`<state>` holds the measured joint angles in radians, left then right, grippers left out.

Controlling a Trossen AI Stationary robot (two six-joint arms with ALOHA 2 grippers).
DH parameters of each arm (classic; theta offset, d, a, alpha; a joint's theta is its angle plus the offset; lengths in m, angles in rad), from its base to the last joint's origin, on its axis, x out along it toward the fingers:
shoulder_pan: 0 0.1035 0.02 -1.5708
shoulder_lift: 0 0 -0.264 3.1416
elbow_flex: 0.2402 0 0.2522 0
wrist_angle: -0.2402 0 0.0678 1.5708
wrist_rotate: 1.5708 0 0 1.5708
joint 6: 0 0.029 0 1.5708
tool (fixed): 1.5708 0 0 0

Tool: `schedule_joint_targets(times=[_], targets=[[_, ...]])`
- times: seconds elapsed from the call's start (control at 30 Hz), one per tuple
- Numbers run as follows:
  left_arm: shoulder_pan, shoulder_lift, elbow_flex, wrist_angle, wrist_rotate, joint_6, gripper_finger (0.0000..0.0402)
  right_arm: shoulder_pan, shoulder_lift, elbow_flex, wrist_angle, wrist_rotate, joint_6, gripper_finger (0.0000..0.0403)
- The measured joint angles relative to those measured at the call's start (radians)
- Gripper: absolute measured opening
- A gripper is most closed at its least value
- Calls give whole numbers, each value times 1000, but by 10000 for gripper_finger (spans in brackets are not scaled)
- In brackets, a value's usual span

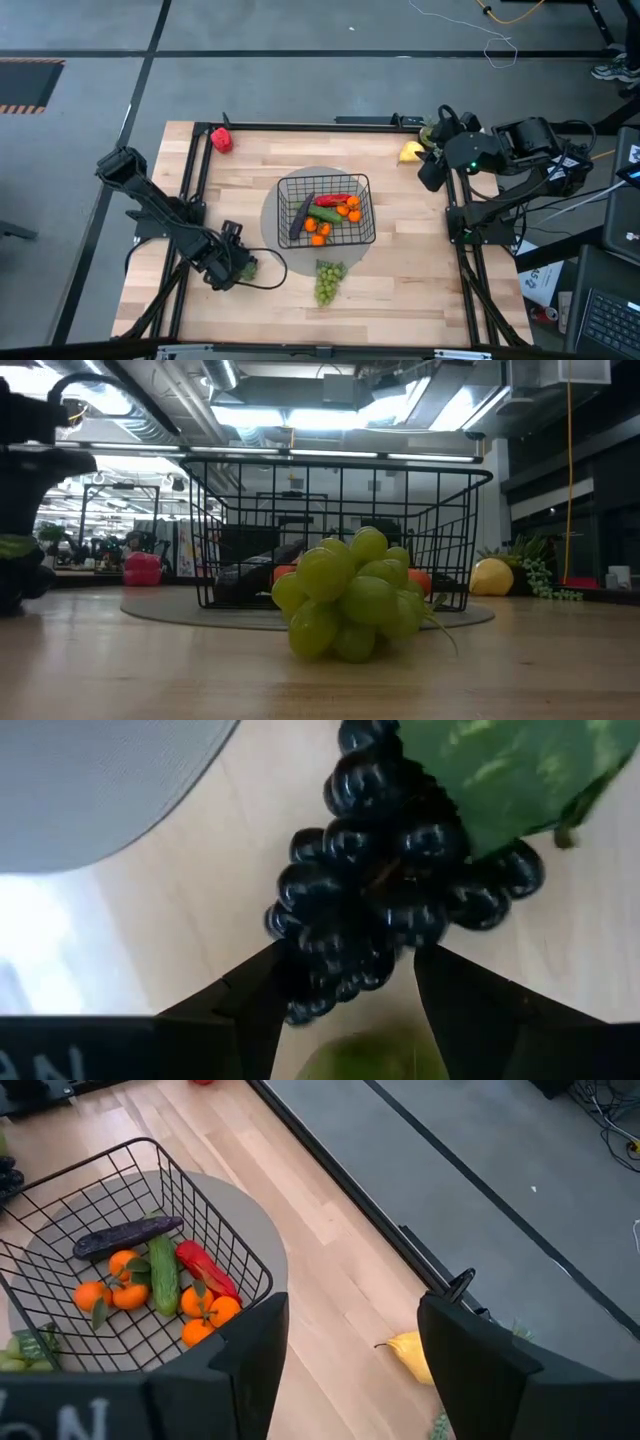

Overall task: Build produce basket
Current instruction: Put the black grapes into the wire basket

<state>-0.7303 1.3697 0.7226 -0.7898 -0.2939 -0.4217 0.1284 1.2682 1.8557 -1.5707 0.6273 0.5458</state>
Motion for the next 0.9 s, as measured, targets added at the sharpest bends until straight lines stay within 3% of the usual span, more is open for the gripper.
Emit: schedule_joint_targets(times=[0.3, 0.5, 0.63, 0.8, 0.9], targets=[[44, -2, -104, 225, 2, 5, 209, 0, 0, 0, 0, 0, 25, 222], [54, -2, -110, 245, 19, 6, 195, 0, 0, 0, 0, 0, 25, 222], [54, -1, -111, 269, 45, 5, 148, 0, 0, 0, 0, 0, 25, 222], [55, -6, -110, 269, 96, -39, 57, 0, 0, 0, 0, 0, 24, 222], [53, -14, -79, 275, 171, -47, 42, 0, 0, 0, 0, 0, 24, 222]])
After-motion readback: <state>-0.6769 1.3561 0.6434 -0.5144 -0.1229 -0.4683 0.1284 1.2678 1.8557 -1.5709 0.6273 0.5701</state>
